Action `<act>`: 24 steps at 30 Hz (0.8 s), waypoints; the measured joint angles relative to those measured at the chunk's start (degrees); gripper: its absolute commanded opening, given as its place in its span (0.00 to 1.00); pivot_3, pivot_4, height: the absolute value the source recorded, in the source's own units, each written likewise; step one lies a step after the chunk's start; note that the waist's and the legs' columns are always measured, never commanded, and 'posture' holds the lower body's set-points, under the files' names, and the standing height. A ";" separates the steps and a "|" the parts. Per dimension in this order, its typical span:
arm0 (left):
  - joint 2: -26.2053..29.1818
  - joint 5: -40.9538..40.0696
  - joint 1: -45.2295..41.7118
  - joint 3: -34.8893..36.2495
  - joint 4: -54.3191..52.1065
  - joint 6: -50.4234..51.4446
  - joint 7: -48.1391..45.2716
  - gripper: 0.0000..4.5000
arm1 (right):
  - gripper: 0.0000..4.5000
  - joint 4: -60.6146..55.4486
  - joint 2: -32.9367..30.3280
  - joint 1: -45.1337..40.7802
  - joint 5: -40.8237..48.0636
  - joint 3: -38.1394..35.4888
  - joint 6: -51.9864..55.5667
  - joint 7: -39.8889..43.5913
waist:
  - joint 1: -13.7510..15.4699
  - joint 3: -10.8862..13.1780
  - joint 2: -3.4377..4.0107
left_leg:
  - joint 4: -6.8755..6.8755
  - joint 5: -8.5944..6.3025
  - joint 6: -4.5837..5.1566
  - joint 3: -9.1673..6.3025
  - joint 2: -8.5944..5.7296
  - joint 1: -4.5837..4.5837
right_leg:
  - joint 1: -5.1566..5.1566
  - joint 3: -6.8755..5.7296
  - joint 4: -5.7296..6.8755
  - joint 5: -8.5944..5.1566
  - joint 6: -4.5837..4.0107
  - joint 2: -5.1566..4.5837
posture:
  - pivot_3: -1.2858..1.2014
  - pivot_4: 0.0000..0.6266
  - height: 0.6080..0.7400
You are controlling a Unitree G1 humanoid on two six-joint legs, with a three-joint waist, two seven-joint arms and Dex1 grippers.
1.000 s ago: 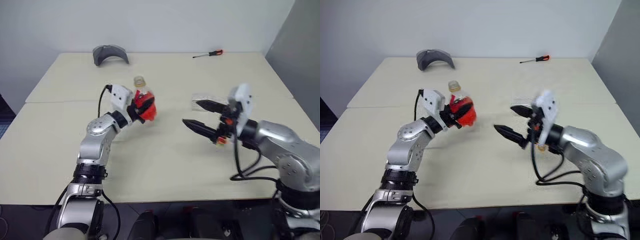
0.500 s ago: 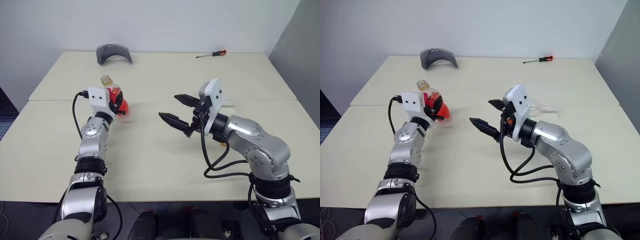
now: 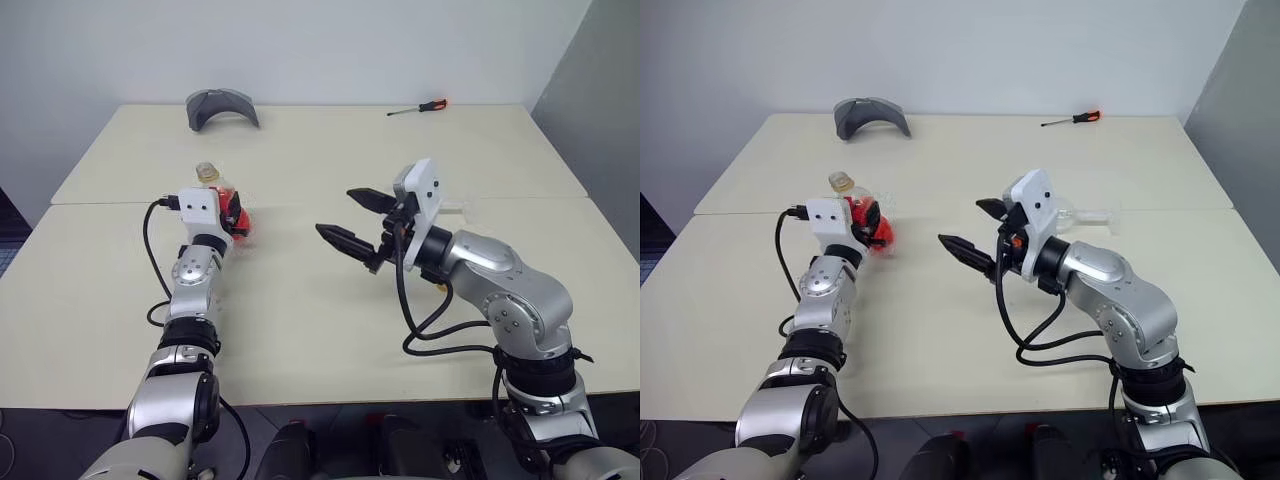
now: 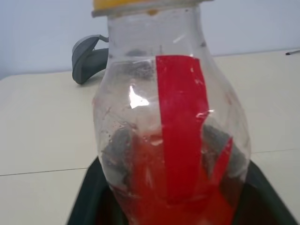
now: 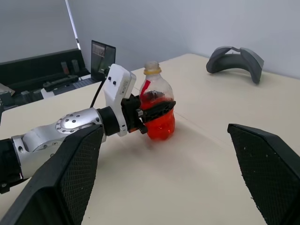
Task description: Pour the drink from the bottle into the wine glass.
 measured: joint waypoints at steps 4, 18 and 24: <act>0.30 0.10 2.00 0.04 -1.14 0.26 0.19 0.99 | 1.00 0.30 0.13 0.00 -0.15 -0.01 -0.22 0.00 | 0.00 0.00 0.00 | 0.00 0.00 0.00 0.00 0.01 -0.01 | 0.00 0.00 0.00 0.00 0.00 0.00 | 0.52 0.24 1.00; 0.28 -0.41 11.97 0.12 -19.02 8.37 0.04 0.99 | 1.00 0.35 0.59 0.20 -0.31 0.10 -1.65 0.09 | 0.03 0.00 0.00 | 0.00 0.00 0.00 0.00 0.02 -0.01 | 0.00 0.01 0.00 0.00 0.00 0.00 | 0.52 0.24 1.00; 0.28 -2.53 23.04 0.25 -34.03 16.71 -1.07 0.99 | 1.00 0.37 0.16 1.34 -0.50 0.19 -2.04 0.09 | 0.07 0.00 0.00 | -0.02 -0.01 0.01 0.00 0.04 0.00 | 0.00 0.01 -0.01 0.00 -0.01 0.00 | 0.52 0.24 1.00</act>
